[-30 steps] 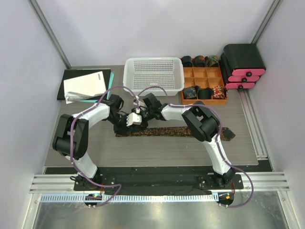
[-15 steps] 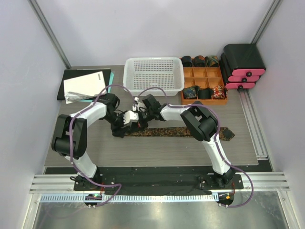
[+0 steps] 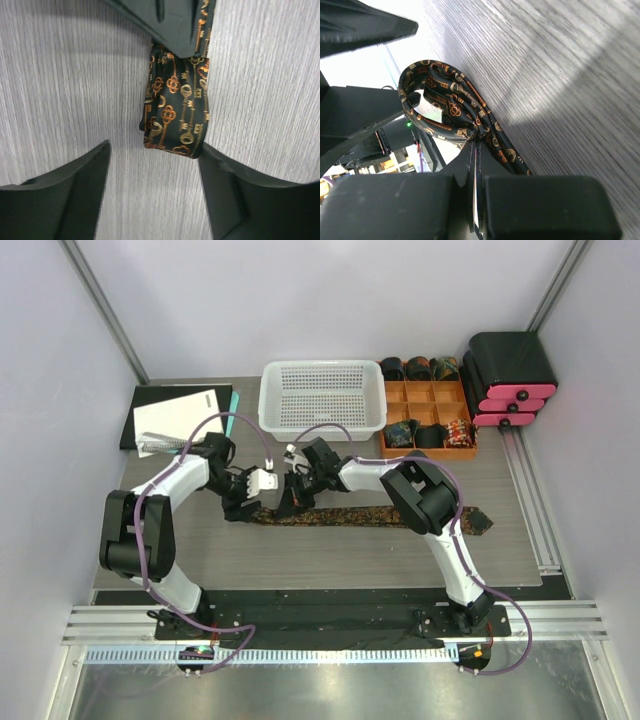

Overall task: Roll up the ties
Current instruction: Roll the tie at the center of the board.

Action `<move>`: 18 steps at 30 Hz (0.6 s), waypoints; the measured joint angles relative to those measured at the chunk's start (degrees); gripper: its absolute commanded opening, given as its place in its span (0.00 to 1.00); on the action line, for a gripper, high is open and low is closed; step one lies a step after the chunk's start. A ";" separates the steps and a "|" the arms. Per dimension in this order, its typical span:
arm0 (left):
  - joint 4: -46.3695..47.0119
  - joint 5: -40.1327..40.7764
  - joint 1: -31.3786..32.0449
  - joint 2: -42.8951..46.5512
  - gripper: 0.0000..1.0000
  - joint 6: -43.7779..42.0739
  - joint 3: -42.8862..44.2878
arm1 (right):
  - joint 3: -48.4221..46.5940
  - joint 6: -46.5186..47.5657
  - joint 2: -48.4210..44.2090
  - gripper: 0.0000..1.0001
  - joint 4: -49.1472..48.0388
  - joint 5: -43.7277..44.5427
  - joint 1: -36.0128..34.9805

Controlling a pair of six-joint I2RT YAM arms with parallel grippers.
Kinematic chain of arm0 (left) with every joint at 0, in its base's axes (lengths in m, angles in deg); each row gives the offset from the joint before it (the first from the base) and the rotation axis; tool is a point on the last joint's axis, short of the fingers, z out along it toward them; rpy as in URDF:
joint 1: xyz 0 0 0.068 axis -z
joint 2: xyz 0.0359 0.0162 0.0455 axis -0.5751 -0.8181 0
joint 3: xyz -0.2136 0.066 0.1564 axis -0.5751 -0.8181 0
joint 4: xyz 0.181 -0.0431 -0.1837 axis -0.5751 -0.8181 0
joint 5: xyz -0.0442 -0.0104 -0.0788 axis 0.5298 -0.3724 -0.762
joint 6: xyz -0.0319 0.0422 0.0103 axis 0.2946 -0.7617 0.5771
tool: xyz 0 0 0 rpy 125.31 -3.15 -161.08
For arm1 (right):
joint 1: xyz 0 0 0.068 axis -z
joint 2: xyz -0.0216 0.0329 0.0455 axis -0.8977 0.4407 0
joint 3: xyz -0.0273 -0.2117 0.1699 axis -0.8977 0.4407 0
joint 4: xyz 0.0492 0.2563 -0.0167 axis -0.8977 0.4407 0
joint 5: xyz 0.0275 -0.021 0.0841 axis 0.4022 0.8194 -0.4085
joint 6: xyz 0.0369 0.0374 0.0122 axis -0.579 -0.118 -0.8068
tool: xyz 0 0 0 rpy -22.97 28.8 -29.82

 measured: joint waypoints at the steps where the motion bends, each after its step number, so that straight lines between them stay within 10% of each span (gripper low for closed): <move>1: -0.13 -0.28 0.09 0.00 0.63 -0.48 0.00 | 0.00 0.13 0.00 0.01 0.11 0.02 0.00; 7: -1.05 -1.95 2.29 0.00 0.40 -1.95 0.02 | 0.00 0.79 0.00 0.01 0.59 0.11 0.00; 18: -0.57 -3.63 10.12 -0.81 0.39 3.28 2.16 | 0.02 1.14 0.00 0.01 1.27 -0.11 0.50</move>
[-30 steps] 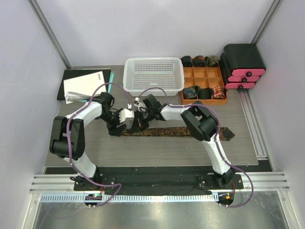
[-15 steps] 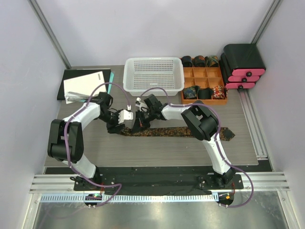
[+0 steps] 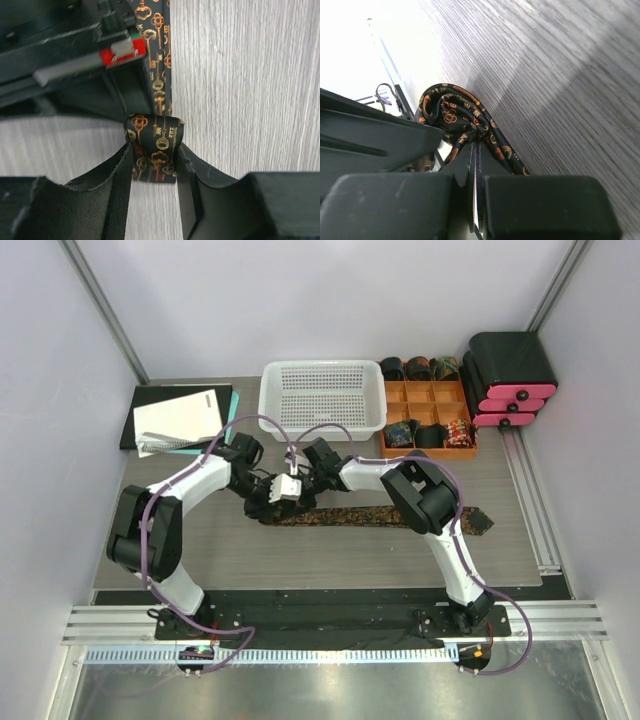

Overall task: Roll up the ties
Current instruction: Roll the tie at the center of the board.

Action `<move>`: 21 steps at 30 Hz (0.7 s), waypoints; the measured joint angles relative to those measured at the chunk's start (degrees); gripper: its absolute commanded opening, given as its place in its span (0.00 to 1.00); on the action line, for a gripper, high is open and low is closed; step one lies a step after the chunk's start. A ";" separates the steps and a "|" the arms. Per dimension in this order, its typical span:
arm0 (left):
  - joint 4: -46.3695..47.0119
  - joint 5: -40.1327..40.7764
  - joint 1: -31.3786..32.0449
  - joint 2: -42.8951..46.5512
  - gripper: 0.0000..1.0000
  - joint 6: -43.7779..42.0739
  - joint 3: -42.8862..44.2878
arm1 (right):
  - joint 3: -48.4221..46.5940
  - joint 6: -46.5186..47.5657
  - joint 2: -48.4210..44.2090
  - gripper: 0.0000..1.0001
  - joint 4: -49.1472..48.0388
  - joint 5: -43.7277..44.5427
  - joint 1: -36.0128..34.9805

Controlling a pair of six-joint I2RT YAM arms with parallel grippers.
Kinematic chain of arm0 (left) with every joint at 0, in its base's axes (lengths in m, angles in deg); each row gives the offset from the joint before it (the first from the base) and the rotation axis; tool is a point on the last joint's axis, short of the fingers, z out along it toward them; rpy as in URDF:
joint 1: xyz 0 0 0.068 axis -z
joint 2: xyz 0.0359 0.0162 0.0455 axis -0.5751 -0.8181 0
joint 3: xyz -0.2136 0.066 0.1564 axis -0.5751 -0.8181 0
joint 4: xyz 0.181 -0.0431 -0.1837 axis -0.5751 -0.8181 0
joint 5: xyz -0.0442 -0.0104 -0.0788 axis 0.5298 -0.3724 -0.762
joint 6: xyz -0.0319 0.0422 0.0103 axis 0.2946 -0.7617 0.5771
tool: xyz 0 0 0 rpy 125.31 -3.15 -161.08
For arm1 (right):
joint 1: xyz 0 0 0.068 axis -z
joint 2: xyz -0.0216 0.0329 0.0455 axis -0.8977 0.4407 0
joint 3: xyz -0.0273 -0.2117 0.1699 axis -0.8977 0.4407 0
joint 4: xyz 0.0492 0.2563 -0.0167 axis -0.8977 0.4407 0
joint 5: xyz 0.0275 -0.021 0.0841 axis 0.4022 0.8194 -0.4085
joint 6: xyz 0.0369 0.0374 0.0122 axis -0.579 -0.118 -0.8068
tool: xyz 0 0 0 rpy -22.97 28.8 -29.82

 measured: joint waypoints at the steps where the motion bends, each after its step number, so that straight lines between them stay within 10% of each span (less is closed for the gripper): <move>1: 0.44 0.17 0.52 -0.57 0.39 0.63 0.00 | 0.04 0.00 0.00 0.02 0.00 -0.07 0.09; 21: 5.49 5.60 3.82 -5.05 0.33 10.56 -0.09 | 9.01 -2.12 -7.93 0.43 -2.45 -4.13 4.00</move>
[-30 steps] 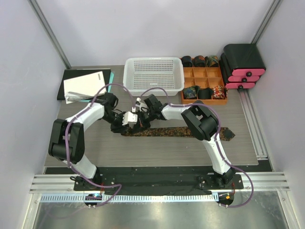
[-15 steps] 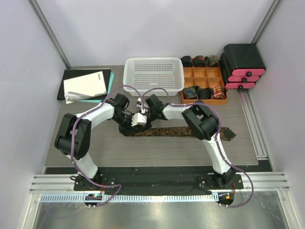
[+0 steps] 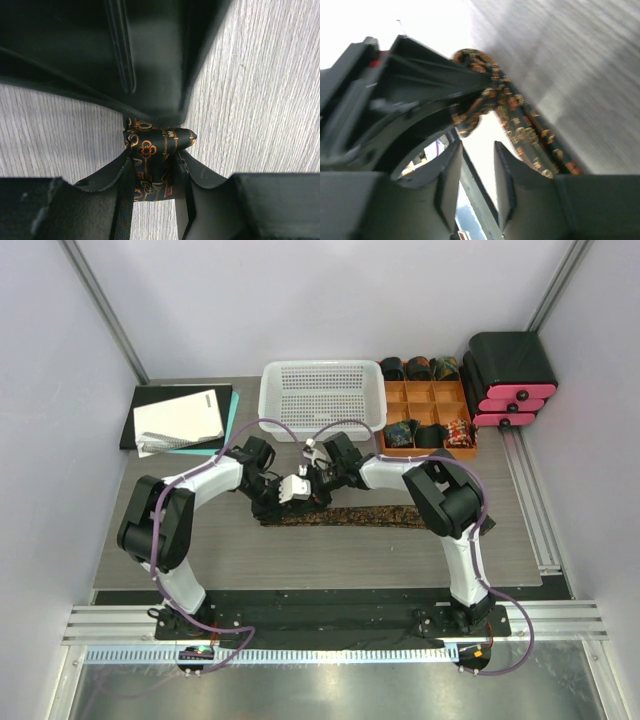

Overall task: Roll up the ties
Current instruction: Roll the tie at the center of the board.

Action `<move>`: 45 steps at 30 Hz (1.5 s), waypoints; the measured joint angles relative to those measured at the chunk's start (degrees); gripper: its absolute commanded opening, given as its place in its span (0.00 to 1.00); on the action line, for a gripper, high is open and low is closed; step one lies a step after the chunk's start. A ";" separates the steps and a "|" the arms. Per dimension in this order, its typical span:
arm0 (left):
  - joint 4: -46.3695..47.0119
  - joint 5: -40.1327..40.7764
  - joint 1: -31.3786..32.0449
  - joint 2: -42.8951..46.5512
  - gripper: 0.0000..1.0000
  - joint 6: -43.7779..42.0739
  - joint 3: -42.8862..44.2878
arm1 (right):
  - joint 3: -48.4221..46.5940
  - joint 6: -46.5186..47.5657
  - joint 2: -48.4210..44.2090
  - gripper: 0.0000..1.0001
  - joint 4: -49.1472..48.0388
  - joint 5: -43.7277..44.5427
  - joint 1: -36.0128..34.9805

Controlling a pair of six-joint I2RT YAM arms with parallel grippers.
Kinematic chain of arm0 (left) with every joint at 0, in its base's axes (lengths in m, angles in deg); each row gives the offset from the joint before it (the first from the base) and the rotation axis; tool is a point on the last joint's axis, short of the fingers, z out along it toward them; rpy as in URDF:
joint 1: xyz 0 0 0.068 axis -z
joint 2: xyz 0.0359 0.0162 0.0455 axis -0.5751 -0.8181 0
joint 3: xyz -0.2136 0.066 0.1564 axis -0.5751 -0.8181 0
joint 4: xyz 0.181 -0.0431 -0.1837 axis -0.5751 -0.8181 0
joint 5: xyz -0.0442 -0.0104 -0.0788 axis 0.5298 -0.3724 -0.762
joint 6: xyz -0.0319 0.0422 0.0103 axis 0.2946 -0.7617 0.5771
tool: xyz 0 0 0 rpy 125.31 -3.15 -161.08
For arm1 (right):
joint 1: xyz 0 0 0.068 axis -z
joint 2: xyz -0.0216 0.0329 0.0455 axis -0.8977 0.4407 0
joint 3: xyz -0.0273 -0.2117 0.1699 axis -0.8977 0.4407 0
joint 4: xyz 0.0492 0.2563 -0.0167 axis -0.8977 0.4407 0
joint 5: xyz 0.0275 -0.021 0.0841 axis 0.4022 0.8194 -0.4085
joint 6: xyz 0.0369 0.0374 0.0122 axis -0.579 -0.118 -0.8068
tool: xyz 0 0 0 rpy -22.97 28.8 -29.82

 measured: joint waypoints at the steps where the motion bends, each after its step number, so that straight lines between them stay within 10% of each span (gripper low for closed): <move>1: 0.00 0.00 0.02 -0.02 0.33 0.02 0.04 | 0.55 -0.28 -0.68 0.44 -0.59 -0.02 0.13; 13: -0.68 -0.02 0.02 -0.68 0.34 0.07 0.85 | 0.42 -2.75 0.00 0.44 -5.64 0.55 -1.05; 17: -0.87 0.00 0.02 -0.83 0.34 0.07 1.05 | 0.13 -2.91 2.29 0.24 -6.25 1.01 -1.68; 22: -0.87 -0.02 0.02 -0.87 0.52 0.02 1.09 | 0.04 -2.40 3.13 0.02 -5.57 2.47 -1.73; 32: -0.46 -0.17 -4.15 1.68 0.72 -2.86 -1.09 | -0.55 0.48 3.13 0.01 0.79 3.69 -0.39; 39: 0.04 -1.92 -4.07 2.62 0.70 -3.30 -1.14 | -2.60 2.73 3.54 0.01 4.46 4.00 -0.39; 45: -0.20 -2.54 -2.32 2.54 0.45 -3.74 -1.11 | -3.28 3.10 3.89 0.01 5.44 3.89 -0.39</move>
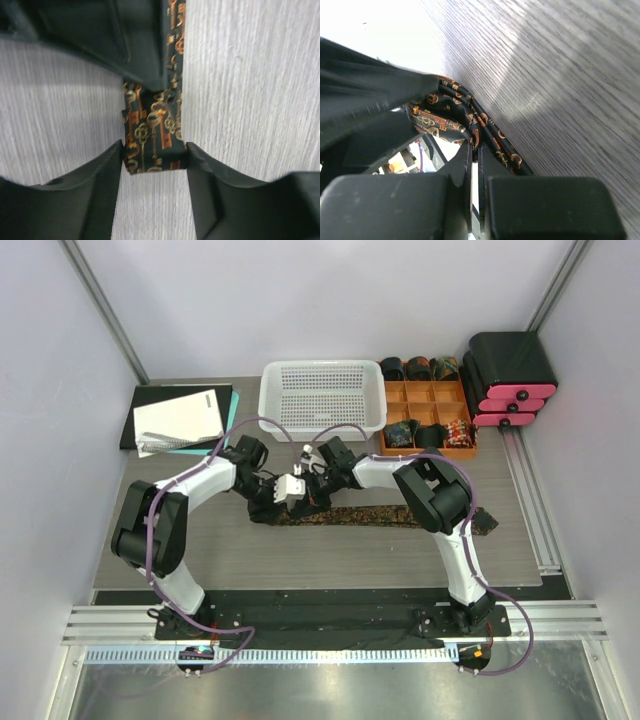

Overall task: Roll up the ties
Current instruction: Roll the tie at the center of the board.

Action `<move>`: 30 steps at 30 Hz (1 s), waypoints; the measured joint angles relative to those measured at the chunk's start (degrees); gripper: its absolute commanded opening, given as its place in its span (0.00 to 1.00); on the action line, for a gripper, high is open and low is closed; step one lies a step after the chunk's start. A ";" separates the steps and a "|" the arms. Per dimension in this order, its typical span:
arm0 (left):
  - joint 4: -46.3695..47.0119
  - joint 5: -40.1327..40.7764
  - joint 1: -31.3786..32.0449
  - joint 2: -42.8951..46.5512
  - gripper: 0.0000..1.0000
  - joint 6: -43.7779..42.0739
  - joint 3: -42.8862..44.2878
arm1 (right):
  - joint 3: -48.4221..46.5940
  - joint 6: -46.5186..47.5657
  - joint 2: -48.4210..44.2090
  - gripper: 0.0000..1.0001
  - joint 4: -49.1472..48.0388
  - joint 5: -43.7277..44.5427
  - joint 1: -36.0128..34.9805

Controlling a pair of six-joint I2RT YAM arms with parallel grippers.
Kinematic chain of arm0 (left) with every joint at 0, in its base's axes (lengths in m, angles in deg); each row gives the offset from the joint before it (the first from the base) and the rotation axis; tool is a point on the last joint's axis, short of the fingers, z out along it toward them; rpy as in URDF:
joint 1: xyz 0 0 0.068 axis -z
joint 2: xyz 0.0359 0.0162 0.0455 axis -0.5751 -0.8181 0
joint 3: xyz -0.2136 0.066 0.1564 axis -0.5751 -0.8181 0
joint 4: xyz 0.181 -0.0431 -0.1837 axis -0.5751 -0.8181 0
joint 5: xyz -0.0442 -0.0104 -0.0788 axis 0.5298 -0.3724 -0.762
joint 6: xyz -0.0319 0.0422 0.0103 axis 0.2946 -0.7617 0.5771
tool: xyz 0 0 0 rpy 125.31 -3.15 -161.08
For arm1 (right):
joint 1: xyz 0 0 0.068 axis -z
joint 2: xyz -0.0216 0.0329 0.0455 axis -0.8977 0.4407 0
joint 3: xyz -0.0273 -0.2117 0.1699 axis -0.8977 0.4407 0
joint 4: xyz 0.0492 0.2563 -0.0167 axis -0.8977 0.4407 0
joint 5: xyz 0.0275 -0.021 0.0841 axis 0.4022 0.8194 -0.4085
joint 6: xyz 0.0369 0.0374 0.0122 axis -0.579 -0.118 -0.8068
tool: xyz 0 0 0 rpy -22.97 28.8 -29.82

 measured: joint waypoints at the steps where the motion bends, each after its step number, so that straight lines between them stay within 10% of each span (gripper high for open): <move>1: -0.13 -0.11 0.26 -0.07 0.44 -0.20 0.07 | -0.02 0.04 0.00 0.01 0.04 0.02 0.02; 15: 1.05 -1.51 7.61 -3.13 0.43 5.73 5.29 | -0.48 -0.22 0.63 0.01 0.44 -1.16 0.24; 30: 2.32 3.58 9.33 -7.72 0.37 8.37 6.69 | 2.67 -2.78 -1.81 0.25 -1.51 -2.56 2.19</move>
